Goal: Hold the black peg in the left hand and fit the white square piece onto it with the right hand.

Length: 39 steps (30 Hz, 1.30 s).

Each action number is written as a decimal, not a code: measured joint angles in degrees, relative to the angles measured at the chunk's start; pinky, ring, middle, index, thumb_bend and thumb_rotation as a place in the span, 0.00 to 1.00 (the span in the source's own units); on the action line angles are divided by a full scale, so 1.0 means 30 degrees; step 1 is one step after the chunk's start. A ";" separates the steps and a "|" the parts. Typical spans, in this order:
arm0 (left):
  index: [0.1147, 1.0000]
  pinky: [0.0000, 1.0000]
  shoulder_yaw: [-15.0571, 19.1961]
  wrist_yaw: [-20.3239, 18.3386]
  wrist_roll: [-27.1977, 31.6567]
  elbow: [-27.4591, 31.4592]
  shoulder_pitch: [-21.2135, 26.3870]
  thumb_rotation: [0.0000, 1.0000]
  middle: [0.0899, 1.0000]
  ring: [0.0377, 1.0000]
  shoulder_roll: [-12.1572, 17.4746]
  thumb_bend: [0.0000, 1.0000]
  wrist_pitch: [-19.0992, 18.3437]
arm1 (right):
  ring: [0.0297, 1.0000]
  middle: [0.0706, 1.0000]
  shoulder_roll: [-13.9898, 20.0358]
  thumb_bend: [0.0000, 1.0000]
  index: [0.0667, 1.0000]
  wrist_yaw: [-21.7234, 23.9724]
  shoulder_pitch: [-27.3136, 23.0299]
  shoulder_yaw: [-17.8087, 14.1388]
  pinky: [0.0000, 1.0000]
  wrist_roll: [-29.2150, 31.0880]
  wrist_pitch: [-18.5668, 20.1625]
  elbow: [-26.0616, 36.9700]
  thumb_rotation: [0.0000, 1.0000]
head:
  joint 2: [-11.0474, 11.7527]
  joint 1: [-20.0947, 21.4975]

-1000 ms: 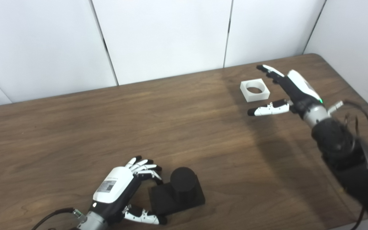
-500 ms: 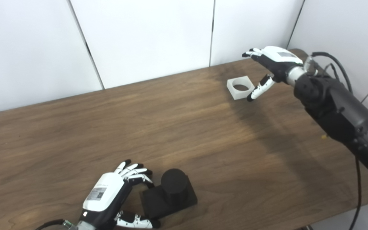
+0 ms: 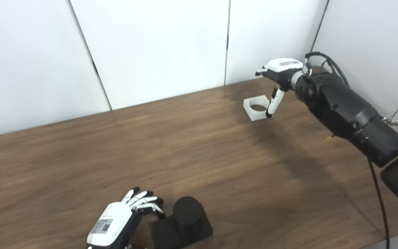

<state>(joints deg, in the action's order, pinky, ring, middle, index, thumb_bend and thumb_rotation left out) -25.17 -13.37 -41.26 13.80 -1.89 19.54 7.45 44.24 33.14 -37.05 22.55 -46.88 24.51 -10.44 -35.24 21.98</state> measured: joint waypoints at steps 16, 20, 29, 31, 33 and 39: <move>0.42 1.00 -0.0331 -0.0390 -0.0830 0.0906 -0.0160 0.05 0.79 0.90 -0.0175 0.52 -0.1208 | 1.00 1.00 -0.0707 1.00 0.84 0.1524 -0.0660 0.0832 1.00 -0.1392 -0.0100 -0.1521 0.23 | -0.0500 -0.0499; 0.42 1.00 -0.0465 -0.0422 -0.1050 0.1033 -0.0166 0.05 0.78 0.90 -0.0259 0.52 -0.1541 | 1.00 1.00 -0.0708 0.98 0.84 0.1524 -0.0650 0.0942 1.00 -0.1470 -0.0244 -0.1955 0.22 | -0.0529 -0.0821; 0.42 1.00 -0.0680 -0.0679 -0.1464 0.1424 -0.0245 0.05 0.78 0.90 -0.0467 0.52 -0.2211 | 1.00 1.00 -0.0837 0.95 0.85 0.1517 -0.0641 0.1215 1.00 -0.1720 -0.0819 -0.3008 0.25 | -0.0587 -0.1056; 0.42 1.00 -0.0683 -0.0681 -0.1460 0.1428 -0.0254 0.05 0.78 0.89 -0.0501 0.52 -0.2238 | 1.00 1.00 -0.0911 0.95 0.85 0.1501 -0.0642 0.1208 1.00 -0.1723 -0.0848 -0.3104 0.25 | -0.0587 -0.1056; 0.42 1.00 -0.0684 -0.0686 -0.1453 0.1427 -0.0250 0.05 0.78 0.89 -0.0530 0.52 -0.2249 | 1.00 1.00 -0.0959 0.95 0.85 0.1377 -0.0673 0.1205 1.00 -0.1738 -0.0889 -0.3225 0.25 | -0.0558 -0.1056; 0.42 1.00 -0.0690 -0.0704 -0.1452 0.1426 -0.0261 0.05 0.78 0.90 -0.0612 0.52 -0.2301 | 1.00 0.99 -0.1113 0.95 0.85 0.0852 -0.0772 0.1206 1.00 -0.1738 -0.1014 -0.3689 0.27 | -0.0529 -0.1144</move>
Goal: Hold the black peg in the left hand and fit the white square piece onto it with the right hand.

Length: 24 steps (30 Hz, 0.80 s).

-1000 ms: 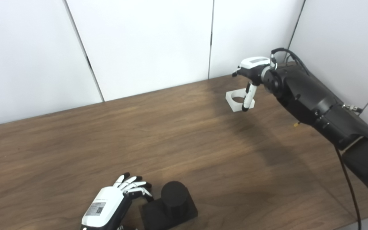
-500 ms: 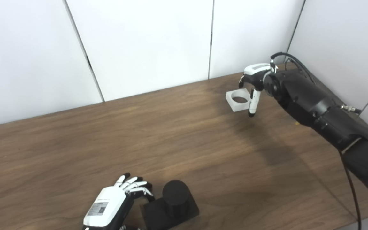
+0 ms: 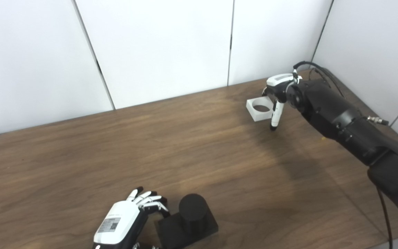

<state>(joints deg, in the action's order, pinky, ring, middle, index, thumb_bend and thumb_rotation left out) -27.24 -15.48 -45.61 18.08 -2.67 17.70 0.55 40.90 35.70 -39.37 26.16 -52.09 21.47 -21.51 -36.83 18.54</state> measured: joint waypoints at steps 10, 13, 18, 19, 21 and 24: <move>0.42 1.00 -0.0019 -0.0120 -0.0017 0.0005 0.0017 0.05 0.79 0.90 -0.0085 0.52 -0.0082 | 1.00 0.96 -0.0146 0.93 0.83 -0.0450 -0.0033 -0.0119 1.00 0.0117 -0.0604 -0.0138 0.28 | -0.0088 -0.0029; 0.42 1.00 -0.0028 -0.0151 -0.0021 0.0009 0.0026 0.05 0.78 0.90 -0.0095 0.52 -0.0093 | 1.00 0.95 -0.0190 0.92 0.82 -0.0814 -0.0030 -0.0290 0.99 0.0346 -0.0814 -0.0139 0.28 | -0.0117 0.0000; 0.42 1.00 -0.0060 -0.0151 -0.0132 0.0048 0.0026 0.05 0.78 0.90 -0.0144 0.52 -0.0142 | 1.00 0.94 -0.0202 0.91 0.81 -0.1041 -0.0018 -0.0452 0.98 0.0463 -0.0939 -0.0215 0.27 | -0.0146 -0.0088; 0.42 1.00 -0.0065 -0.0165 -0.0196 0.0066 0.0026 0.05 0.78 0.90 -0.0182 0.52 -0.0185 | 1.00 0.94 -0.0205 0.90 0.80 -0.1041 -0.0013 -0.0456 0.98 0.0476 -0.0950 -0.0219 0.27 | -0.0146 -0.0146; 0.42 1.00 -0.0075 -0.0206 -0.0222 0.0108 0.0012 0.05 0.78 0.90 -0.0199 0.52 -0.0260 | 1.00 0.93 -0.0214 0.90 0.80 -0.1041 -0.0008 -0.0458 0.98 0.0495 -0.0955 -0.0234 0.26 | -0.0146 -0.0146; 0.42 1.00 -0.0096 -0.0233 -0.0330 0.0158 0.0003 0.05 0.78 0.90 -0.0220 0.52 -0.0320 | 0.99 0.92 -0.0272 0.89 0.78 -0.1041 -0.0009 -0.0452 0.97 0.0517 -0.0981 -0.0286 0.26 | -0.0147 -0.0176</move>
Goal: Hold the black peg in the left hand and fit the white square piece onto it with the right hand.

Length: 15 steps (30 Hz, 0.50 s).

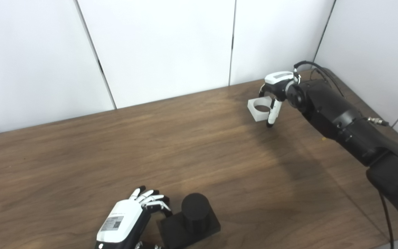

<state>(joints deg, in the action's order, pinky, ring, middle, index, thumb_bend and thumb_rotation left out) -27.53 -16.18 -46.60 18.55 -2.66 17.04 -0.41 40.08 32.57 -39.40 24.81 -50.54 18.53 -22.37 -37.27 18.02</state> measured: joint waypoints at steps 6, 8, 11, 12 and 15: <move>0.42 1.00 -0.0059 -0.0056 -0.0171 0.0062 0.0008 0.05 0.79 0.90 -0.0035 0.52 -0.0087 | 0.98 0.89 -0.0063 0.82 0.69 -0.0098 -0.0037 0.0020 0.92 -0.0076 -0.0174 -0.0166 0.21 | -0.0058 -0.0059; 0.42 1.00 -0.0090 -0.0093 -0.0253 0.0118 0.0006 0.05 0.79 0.90 -0.0043 0.52 -0.0175 | 0.97 0.88 -0.0064 0.81 0.65 -0.0153 -0.0041 -0.0016 0.89 -0.0076 -0.0170 -0.0166 0.18 | -0.0087 -0.0088; 0.42 1.00 -0.0163 -0.0158 -0.0421 0.0283 -0.0010 0.05 0.78 0.90 -0.0059 0.52 -0.0368 | 0.96 0.87 -0.0068 0.81 0.64 -0.0244 -0.0033 -0.0039 0.87 -0.0066 -0.0173 -0.0167 0.18 | -0.0058 -0.0117; 0.42 1.00 -0.0170 -0.0158 -0.0430 0.0292 -0.0018 0.05 0.78 0.90 -0.0064 0.52 -0.0378 | 0.95 0.87 -0.0070 0.81 0.63 -0.0275 -0.0028 -0.0040 0.87 -0.0062 -0.0179 -0.0167 0.17 | -0.0058 -0.0117; 0.42 1.00 -0.0171 -0.0147 -0.0424 0.0292 -0.0029 0.05 0.78 0.90 -0.0073 0.52 -0.0374 | 0.92 0.84 -0.0082 0.81 0.59 -0.0611 0.0014 -0.0034 0.83 -0.0044 -0.0366 -0.0295 0.16 | -0.0088 -0.0176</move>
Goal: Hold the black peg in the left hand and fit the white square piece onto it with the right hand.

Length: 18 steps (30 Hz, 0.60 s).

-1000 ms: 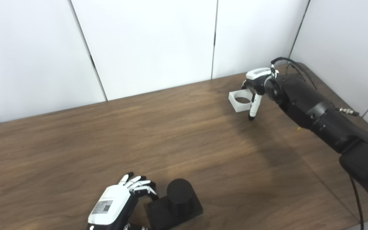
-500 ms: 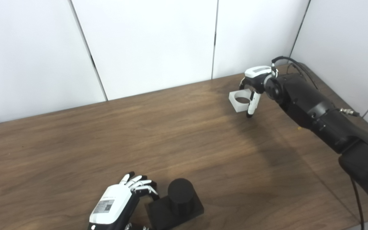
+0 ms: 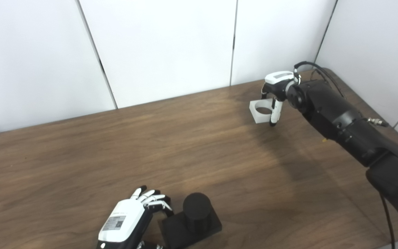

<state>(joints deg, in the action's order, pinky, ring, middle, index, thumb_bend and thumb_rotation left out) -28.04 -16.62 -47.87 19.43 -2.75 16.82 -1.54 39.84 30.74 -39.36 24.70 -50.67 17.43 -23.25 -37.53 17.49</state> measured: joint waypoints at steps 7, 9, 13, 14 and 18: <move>0.42 1.00 -0.0003 0.0021 -0.0001 -0.0001 -0.0016 0.05 0.78 0.90 -0.0024 0.52 0.0003 | 0.86 0.77 -0.0144 0.53 0.45 -0.1935 0.0249 0.0048 0.79 -0.0116 -0.1121 -0.0347 0.14 | 0.0000 -0.0088; 0.42 1.00 -0.0004 0.0013 -0.0005 0.0001 -0.0013 0.05 0.78 0.90 -0.0025 0.52 -0.0024 | 0.84 0.76 -0.0201 0.52 0.45 -0.2471 0.0423 -0.0170 0.78 -0.0046 -0.1317 -0.0343 0.13 | 0.0000 -0.0088; 0.42 1.00 -0.0012 -0.0049 -0.0024 0.0023 0.0003 0.05 0.78 0.90 -0.0031 0.52 -0.0114 | 0.83 0.76 -0.0288 0.52 0.45 -0.3265 0.0709 -0.0464 0.76 0.0081 -0.1427 -0.0350 0.13 | 0.0000 -0.0117; 0.42 1.00 -0.0013 -0.0055 -0.0035 0.0024 0.0005 0.05 0.78 0.90 -0.0036 0.52 -0.0128 | 0.83 0.75 -0.0300 0.52 0.45 -0.3357 0.0726 -0.0465 0.76 0.0081 -0.1448 -0.0357 0.13 | 0.0000 -0.0117; 0.42 1.00 -0.0035 -0.0062 -0.0083 0.0025 0.0008 0.05 0.78 0.90 -0.0073 0.52 -0.0160 | 0.84 0.75 -0.0307 0.52 0.45 -0.3612 0.0740 -0.0459 0.79 0.0080 -0.1520 -0.0444 0.13 | -0.0058 -0.0175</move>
<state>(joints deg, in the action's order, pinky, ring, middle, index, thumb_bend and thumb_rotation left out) -28.15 -16.80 -48.12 19.50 -2.73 16.60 -2.01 38.92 19.90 -37.14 23.33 -50.43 12.87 -24.59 -37.70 16.96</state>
